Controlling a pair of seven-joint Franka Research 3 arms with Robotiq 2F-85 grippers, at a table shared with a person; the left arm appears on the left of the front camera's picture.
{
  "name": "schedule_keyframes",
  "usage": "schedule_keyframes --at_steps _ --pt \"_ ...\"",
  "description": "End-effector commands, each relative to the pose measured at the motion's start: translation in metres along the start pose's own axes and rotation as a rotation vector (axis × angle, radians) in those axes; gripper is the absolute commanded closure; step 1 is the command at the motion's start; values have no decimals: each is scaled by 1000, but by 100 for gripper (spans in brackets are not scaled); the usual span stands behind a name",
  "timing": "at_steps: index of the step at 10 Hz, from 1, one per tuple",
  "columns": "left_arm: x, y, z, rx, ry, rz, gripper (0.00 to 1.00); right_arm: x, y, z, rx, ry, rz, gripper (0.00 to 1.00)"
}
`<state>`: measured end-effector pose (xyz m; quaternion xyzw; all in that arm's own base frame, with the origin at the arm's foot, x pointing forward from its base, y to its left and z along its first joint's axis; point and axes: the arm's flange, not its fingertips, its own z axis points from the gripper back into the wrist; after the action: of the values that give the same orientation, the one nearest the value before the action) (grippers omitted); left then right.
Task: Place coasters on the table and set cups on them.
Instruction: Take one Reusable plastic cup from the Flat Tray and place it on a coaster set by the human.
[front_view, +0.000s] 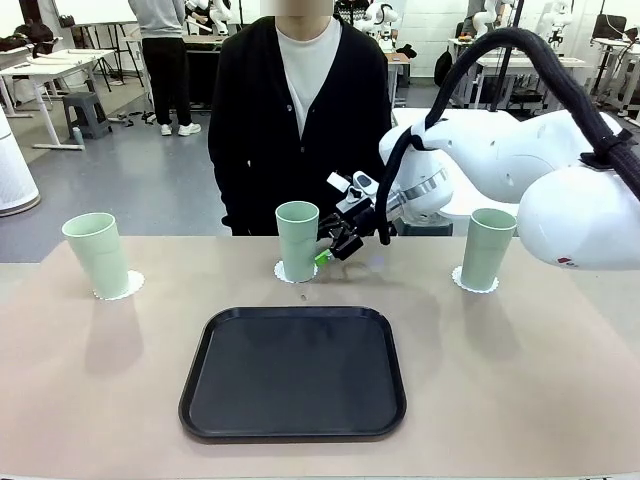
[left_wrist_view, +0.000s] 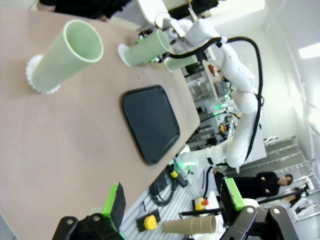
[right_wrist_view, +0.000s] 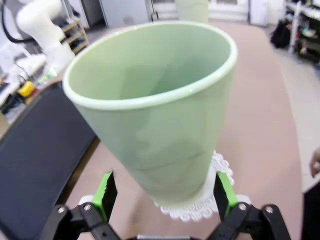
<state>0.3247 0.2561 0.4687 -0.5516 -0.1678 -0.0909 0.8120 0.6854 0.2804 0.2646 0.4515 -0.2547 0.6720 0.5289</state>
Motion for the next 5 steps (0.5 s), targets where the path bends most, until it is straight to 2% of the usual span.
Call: schedule_keyframes --at_steps 1,3,5 --pt "-1 -2 2 -6 1 -3 0 5 12 10 -55 63 -10 0" --pt "-1 -2 2 -6 1 -3 0 6 15 21 -100 97 -12 0" --pt "-1 -2 2 -6 1 -3 0 23 31 38 -165 229 -50 0"
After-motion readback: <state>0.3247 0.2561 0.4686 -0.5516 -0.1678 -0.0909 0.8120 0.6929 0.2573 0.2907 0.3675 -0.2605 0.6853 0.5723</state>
